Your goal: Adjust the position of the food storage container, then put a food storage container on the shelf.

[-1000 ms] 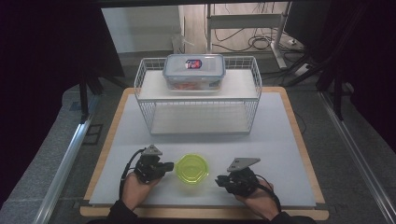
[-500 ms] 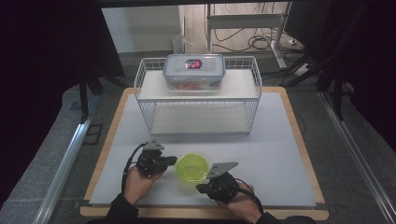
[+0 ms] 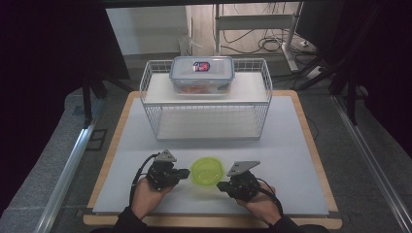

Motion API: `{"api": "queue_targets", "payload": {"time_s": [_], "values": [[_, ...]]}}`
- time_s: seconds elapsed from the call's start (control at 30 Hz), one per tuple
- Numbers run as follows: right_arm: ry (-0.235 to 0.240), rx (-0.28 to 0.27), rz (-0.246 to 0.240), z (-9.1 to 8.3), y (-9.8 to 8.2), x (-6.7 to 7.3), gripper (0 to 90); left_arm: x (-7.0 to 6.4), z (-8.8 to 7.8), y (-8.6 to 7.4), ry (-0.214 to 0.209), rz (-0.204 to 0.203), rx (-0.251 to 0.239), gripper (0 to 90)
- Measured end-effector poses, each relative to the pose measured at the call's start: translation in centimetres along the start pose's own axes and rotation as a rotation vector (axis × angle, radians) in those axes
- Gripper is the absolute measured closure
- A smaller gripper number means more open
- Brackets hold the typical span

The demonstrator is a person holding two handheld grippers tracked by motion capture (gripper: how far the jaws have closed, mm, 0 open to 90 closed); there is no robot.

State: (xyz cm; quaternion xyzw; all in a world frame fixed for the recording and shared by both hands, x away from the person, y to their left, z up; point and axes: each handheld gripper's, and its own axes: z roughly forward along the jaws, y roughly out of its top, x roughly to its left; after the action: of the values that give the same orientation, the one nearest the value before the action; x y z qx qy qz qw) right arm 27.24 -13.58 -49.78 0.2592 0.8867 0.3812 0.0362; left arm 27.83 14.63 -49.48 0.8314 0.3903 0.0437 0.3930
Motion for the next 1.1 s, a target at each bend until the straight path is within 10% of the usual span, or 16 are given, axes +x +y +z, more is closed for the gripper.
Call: {"api": "queue_targets", "payload": {"time_s": [0.17,0.47,0.7,0.83,1.1], "values": [[-0.024,0.019,-0.040,-0.7,-0.5,-0.2,78.2,0.3,-0.7,-0.6,0.051,0.006,-0.014,79.1],[-0.061,0.007,-0.009,-2.1,-1.7,-1.9,48.1,0.7,-1.8,-1.9,0.147,0.059,-0.082,31.9],[-0.047,-0.026,0.050,-2.4,-1.8,-2.9,28.6,0.6,-2.3,-2.8,0.127,0.072,-0.115,17.2],[-0.053,-0.020,0.161,-2.8,-1.7,-3.6,27.2,0.5,-2.8,-3.5,0.145,0.075,-0.131,12.8],[-0.069,-0.027,0.179,-3.5,-1.4,-3.9,32.6,0.3,-2.9,-4.8,0.202,0.105,-0.138,7.9]]}}
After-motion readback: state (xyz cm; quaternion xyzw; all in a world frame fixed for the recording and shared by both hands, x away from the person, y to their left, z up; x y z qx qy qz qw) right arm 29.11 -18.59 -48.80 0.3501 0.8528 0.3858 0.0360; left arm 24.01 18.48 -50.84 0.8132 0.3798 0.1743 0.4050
